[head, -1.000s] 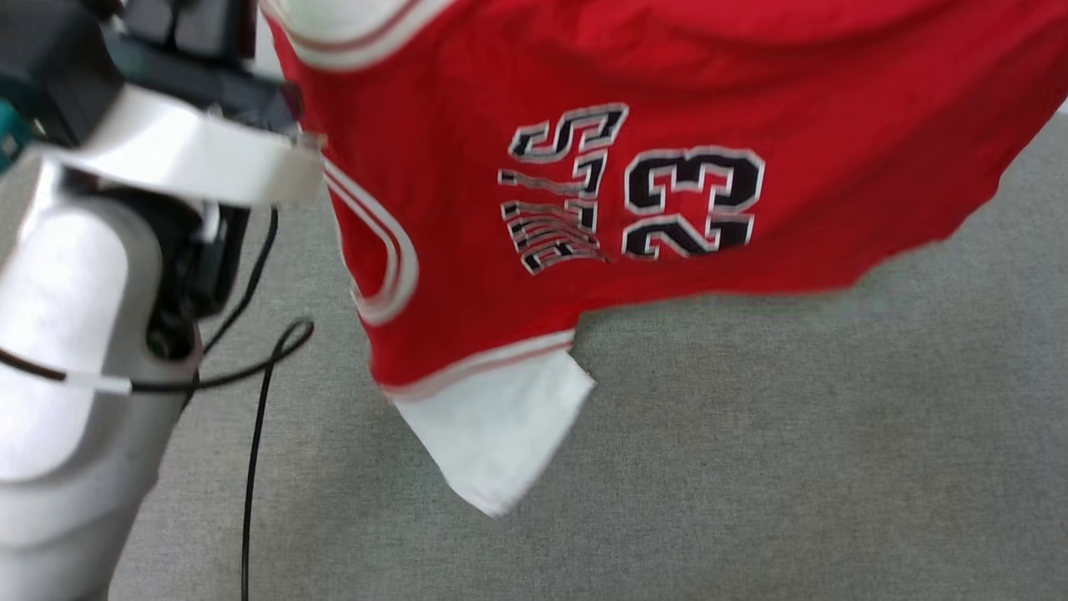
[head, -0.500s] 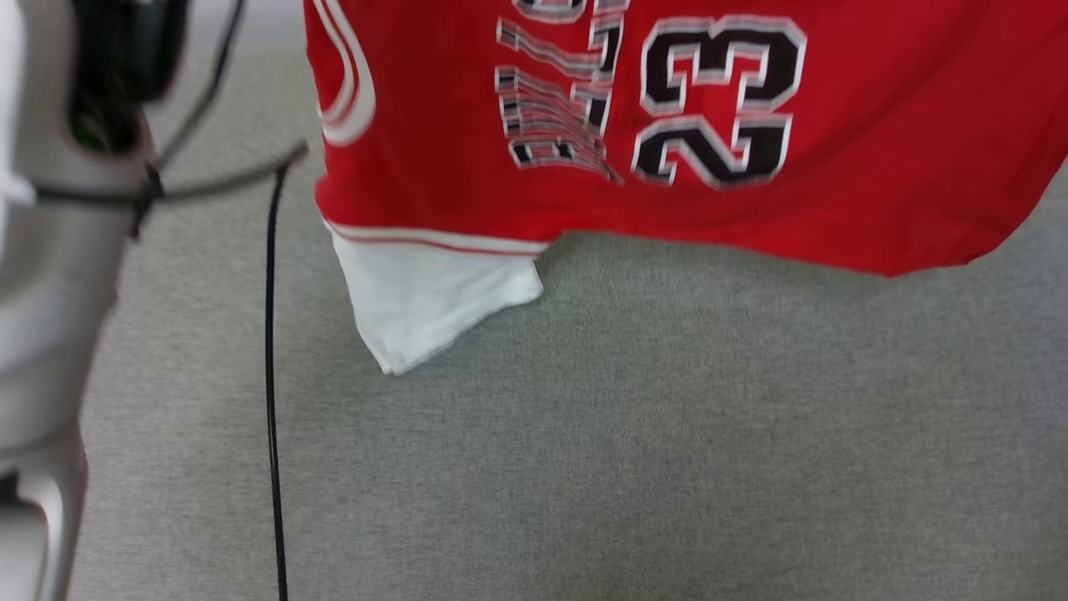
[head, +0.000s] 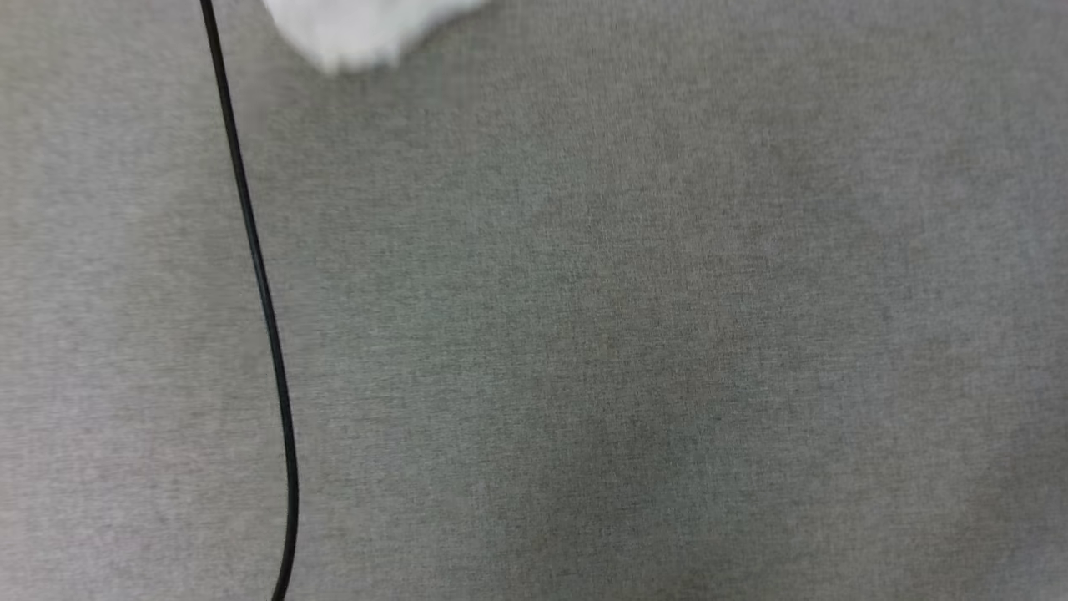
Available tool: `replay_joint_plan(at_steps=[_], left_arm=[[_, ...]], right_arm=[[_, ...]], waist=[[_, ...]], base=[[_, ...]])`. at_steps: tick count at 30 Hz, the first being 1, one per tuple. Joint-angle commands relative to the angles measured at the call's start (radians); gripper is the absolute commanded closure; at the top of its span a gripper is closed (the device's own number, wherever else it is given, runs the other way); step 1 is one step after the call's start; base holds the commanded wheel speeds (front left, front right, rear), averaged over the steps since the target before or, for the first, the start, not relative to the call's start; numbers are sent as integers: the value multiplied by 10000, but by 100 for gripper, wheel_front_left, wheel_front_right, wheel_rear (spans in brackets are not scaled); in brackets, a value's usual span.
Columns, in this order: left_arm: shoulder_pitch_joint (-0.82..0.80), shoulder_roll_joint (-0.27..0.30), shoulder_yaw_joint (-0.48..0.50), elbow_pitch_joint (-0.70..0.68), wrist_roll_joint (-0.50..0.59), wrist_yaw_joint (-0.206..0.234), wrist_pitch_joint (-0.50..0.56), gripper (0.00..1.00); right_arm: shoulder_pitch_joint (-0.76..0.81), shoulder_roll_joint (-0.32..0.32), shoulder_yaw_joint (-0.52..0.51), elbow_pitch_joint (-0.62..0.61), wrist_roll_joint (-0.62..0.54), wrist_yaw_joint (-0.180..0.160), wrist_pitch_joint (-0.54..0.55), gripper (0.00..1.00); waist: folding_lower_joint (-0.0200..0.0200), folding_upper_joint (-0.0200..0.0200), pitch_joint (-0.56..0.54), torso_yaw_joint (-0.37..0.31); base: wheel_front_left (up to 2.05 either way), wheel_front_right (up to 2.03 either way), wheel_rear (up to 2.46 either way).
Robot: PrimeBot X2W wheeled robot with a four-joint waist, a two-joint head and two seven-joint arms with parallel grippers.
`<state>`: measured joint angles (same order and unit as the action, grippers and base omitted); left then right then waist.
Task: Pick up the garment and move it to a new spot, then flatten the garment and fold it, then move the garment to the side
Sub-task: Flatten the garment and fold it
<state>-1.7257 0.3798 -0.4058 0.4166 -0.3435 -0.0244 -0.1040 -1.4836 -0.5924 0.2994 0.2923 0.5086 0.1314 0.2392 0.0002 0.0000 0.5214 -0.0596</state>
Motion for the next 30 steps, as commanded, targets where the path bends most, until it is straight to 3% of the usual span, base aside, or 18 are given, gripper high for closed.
replay_joint_plan(at_steps=[1, 8, 16, 23, 24, 25, 30], left_arm=[[-558, -39, 4, 412, 92, -84, -170, 100], [-1397, -314, -59, 1699, 99, -173, -651, 100], [-228, -269, -196, 1984, -39, -129, -1121, 100], [1758, 6, -143, 1478, -351, -89, -1383, 100], [2219, 99, -123, 1303, -386, -21, -1412, 100], [3677, 331, -94, 682, -525, 159, -1474, 100], [6211, 650, 21, -410, -895, 649, -1441, 100]], right_arm=[[-582, 133, 151, 456, -138, -15, -317, 100], [-1711, 491, 773, 2096, -325, -13, -1258, 100], [-1106, 597, 1933, 3056, 108, -15, -2025, 100], [-12, 599, 2892, 3211, 751, -15, -2605, 100], [240, 587, 3037, 3201, 877, -15, -2676, 100], [1085, 493, 3428, 3080, 1277, -13, -2889, 100], [2664, 187, 3984, 2683, 1853, -13, -3195, 100]], waist=[[-2, 0, 332, -109], [-2, 0, 737, -125], [-2, 0, 839, -133], [-2, 0, 389, -109], [-2, 0, 294, -106], [-2, 0, -39, -60], [-2, 0, -639, 41]], base=[[0, 0, 0], [0, 0, 0], [0, 0, 0], [0, 0, 0], [0, 0, 0], [0, 0, 0], [0, 0, 0]])
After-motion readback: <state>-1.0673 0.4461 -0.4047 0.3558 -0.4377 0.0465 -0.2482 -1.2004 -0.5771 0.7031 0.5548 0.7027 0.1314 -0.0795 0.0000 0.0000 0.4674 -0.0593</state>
